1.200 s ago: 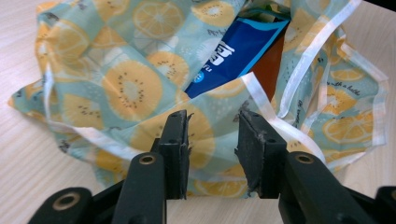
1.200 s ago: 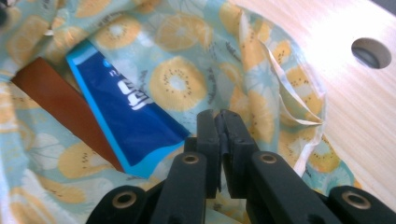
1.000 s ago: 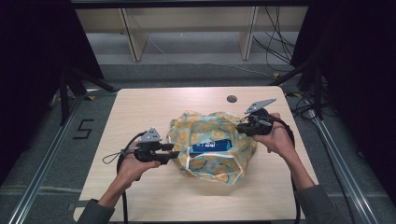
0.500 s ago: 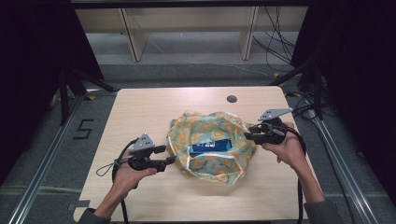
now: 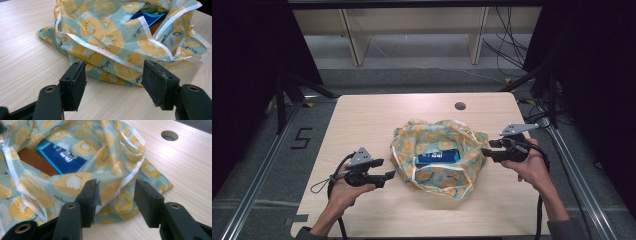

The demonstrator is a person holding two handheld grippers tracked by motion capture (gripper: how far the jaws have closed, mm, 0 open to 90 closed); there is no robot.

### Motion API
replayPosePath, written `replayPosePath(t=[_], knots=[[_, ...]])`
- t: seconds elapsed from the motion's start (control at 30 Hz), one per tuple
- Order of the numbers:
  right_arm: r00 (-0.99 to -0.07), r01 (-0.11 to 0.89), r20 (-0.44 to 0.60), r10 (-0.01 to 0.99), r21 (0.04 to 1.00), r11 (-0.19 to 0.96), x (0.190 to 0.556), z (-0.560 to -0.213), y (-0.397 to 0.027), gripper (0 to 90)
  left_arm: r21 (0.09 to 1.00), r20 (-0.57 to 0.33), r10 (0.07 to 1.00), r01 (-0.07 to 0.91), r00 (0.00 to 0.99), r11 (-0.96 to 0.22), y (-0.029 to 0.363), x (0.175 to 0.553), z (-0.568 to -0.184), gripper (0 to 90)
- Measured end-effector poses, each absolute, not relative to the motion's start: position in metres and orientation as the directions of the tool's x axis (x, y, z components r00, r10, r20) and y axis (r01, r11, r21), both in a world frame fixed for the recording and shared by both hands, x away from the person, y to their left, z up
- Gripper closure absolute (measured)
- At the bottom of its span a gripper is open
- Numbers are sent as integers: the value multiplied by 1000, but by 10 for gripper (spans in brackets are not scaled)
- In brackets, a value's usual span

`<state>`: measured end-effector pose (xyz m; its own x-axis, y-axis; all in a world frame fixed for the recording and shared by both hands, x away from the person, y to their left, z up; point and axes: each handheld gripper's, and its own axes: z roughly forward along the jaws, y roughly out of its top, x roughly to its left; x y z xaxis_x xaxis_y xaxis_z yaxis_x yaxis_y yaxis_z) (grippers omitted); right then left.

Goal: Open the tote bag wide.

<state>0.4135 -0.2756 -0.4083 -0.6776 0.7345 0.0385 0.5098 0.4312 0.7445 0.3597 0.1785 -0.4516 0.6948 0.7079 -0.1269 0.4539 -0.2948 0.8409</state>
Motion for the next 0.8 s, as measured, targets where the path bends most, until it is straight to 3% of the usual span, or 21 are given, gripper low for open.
replayPosePath(t=[0.33,0.4,0.8], knots=[[-663,514,39,748,750,417,404,-416,-277,456,830,-123,705,462,699,-313,181,354,-459,312],[-662,522,42,748,743,420,400,-416,-278,447,823,-90,706,452,703,-345,185,354,-462,312],[-650,516,27,759,749,416,378,-431,-280,405,821,-118,732,481,671,-308,192,338,-477,306]])
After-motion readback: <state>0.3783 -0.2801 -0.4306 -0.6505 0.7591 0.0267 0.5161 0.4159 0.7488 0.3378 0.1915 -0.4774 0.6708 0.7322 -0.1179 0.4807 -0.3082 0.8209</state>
